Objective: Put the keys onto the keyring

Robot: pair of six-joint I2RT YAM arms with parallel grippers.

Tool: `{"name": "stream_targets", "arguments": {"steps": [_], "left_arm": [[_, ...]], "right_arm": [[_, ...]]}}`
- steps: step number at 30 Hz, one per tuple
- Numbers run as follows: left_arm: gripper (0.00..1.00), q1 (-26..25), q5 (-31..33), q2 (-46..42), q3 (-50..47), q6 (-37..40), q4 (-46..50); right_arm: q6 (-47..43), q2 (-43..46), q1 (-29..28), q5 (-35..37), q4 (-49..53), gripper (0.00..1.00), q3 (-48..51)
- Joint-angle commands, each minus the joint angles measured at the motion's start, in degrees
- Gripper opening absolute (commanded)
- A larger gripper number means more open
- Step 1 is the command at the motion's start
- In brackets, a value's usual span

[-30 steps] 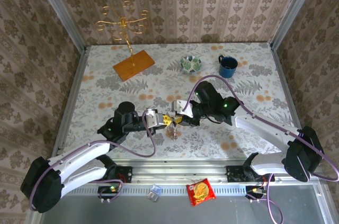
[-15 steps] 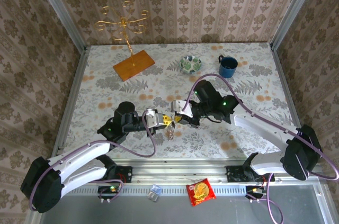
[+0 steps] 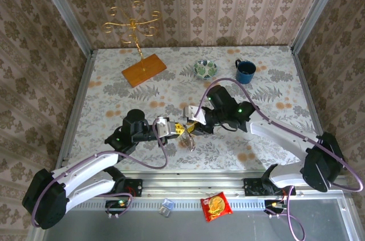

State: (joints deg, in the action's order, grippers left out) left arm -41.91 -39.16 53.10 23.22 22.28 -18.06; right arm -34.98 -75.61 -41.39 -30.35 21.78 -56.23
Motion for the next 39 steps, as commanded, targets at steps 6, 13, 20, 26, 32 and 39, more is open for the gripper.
{"name": "stream_targets", "arguments": {"steps": [6,13,20,26,32,39], "left_arm": [[0.0,0.3,0.0,-1.6,-2.6,-4.2,-8.8],[0.0,0.2,1.4,-1.3,-4.3,-7.4,-14.2],[0.0,0.1,1.9,-1.3,-4.8,-8.4,-15.9],[0.0,0.1,1.8,-1.3,-4.9,-8.7,-16.1],[0.0,0.1,1.9,-1.4,-4.8,-8.5,-15.8],[0.0,0.1,3.8,-1.7,-4.4,-7.0,-13.8]], "right_arm": [[4.5,2.8,0.0,1.9,-2.9,0.34,4.8],[7.7,2.1,-1.6,0.3,-7.3,0.37,6.6],[9.1,0.8,-2.4,1.3,-10.7,0.38,7.5],[9.9,0.0,-2.7,4.7,-14.7,0.34,8.6],[9.9,0.3,-2.7,5.8,-16.7,0.19,9.1],[8.5,3.8,-2.7,8.3,-14.6,0.03,8.0]]}}
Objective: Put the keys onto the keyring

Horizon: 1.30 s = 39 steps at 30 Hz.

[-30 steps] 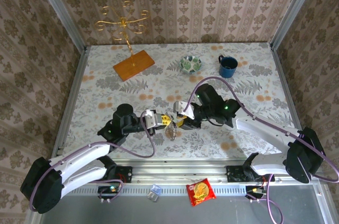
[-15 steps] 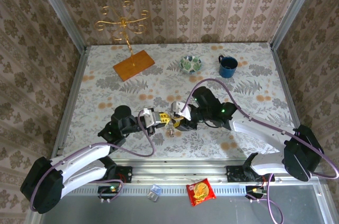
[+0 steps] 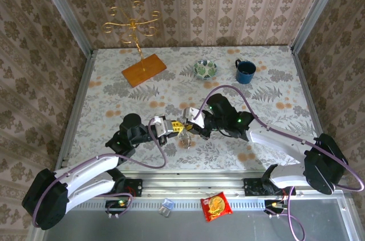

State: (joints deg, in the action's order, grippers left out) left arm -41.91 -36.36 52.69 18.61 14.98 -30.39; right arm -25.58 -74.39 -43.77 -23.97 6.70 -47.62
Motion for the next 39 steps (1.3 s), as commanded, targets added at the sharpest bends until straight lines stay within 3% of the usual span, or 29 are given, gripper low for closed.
{"name": "stream_targets", "arguments": {"steps": [1,21,23,25,28,35,39], "left_arm": [[0.0,0.2,1.1,-1.3,0.5,0.7,-0.7],[0.0,0.2,4.1,-1.3,4.2,6.3,11.8],[0.12,0.2,4.7,-1.6,3.9,6.1,11.2],[0.31,0.2,5.4,-2.5,3.1,5.2,9.5],[0.49,0.2,7.4,-5.4,0.9,3.7,6.7],[0.68,0.4,19.1,-17.3,-4.0,0.0,4.9],[0.71,0.6,33.9,-24.5,-5.6,-0.9,6.4]], "right_arm": [[-1.1,3.1,-0.3,2.1,1.2,0.02,-1.1],[-8.3,5.4,-2.7,8.3,13.1,0.0,-9.1],[-8.4,5.4,-2.9,9.0,13.9,0.0,-9.5],[-8.7,5.6,-2.9,9.8,14.7,0.0,-10.0],[-8.8,5.9,-3.0,11.0,15.9,0.0,-10.7],[-7.8,6.5,-3.5,13.3,16.5,0.0,-10.7],[-7.9,4.3,-5.0,13.8,15.6,0.0,-12.7]]}}
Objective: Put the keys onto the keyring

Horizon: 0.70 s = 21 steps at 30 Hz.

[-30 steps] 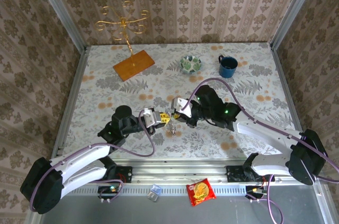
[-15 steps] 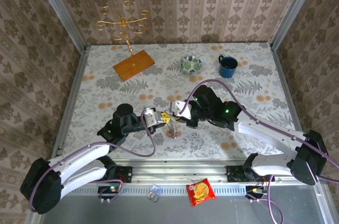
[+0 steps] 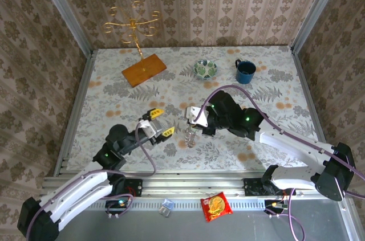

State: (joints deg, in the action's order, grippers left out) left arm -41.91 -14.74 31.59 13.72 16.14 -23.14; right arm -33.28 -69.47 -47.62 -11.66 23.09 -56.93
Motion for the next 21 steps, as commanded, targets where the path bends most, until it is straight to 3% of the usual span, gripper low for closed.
{"name": "stream_targets", "arguments": {"steps": [1,4,9,15,21], "left_arm": [[0.72,0.6,17.4,-5.0,-0.6,-2.2,0.0],[0.74,1.4,29.1,-8.7,0.2,-2.9,2.6],[0.74,3.5,37.1,-12.9,3.6,-4.2,8.6],[0.74,6.4,42.9,-15.5,6.5,-6.9,13.8],[0.74,9.1,44.5,-16.6,6.5,-9.5,16.1]], "right_arm": [[-0.4,-1.6,-1.6,1.5,-1.0,0.0,-4.1],[-0.5,-4.9,-2.8,1.2,-3.1,0.0,-6.9],[1.6,-12.9,-5.4,-1.2,-10.5,0.0,-12.9],[13.9,-21.5,-7.9,1.0,-30.4,0.0,-12.4],[11.1,-24.6,-7.8,5.7,-27.4,0.0,-7.5]]}}
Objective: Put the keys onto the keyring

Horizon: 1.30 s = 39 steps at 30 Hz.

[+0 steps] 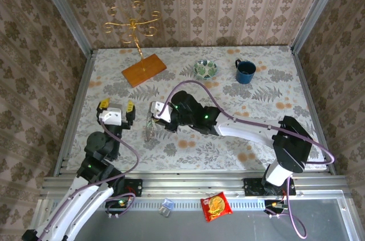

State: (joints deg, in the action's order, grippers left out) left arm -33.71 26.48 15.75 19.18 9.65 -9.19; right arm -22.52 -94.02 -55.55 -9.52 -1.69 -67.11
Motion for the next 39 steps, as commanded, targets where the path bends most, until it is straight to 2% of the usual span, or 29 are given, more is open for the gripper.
{"name": "stream_targets", "arguments": {"steps": [1,11,16,25,28,31,35,39], "left_arm": [[0.74,1.2,3.5,-0.8,0.6,-3.3,2.0],[0.74,2.5,3.6,0.0,-1.4,-4.7,2.4],[0.7,3.1,1.6,1.5,-1.8,-4.4,3.1],[0.73,4.0,0.6,5.1,-1.7,-4.7,1.4],[0.74,4.3,0.3,5.8,-1.6,-4.5,1.4],[0.75,4.8,-0.3,6.4,-1.7,-4.5,1.5],[0.75,5.4,-1.1,7.7,-1.9,-4.4,1.0],[0.76,6.4,-2.5,9.8,-1.7,-3.5,1.2]], "right_arm": [[-0.4,0.2,0.2,4.4,-1.5,0.0,3.9],[-11.9,4.3,2.1,13.6,18.9,0.0,11.9],[-14.4,4.7,2.2,16.9,28.5,0.0,12.9],[-16.1,1.1,1.2,22.3,35.9,0.01,13.9],[-16.6,0.5,0.7,23.1,38.3,0.05,14.1],[-17.5,0.2,0.6,24.7,41.3,0.15,14.1],[-18.6,0.4,0.7,27.3,43.1,0.23,14.0],[-17.6,3.5,2.1,26.0,42.5,0.28,13.6]]}}
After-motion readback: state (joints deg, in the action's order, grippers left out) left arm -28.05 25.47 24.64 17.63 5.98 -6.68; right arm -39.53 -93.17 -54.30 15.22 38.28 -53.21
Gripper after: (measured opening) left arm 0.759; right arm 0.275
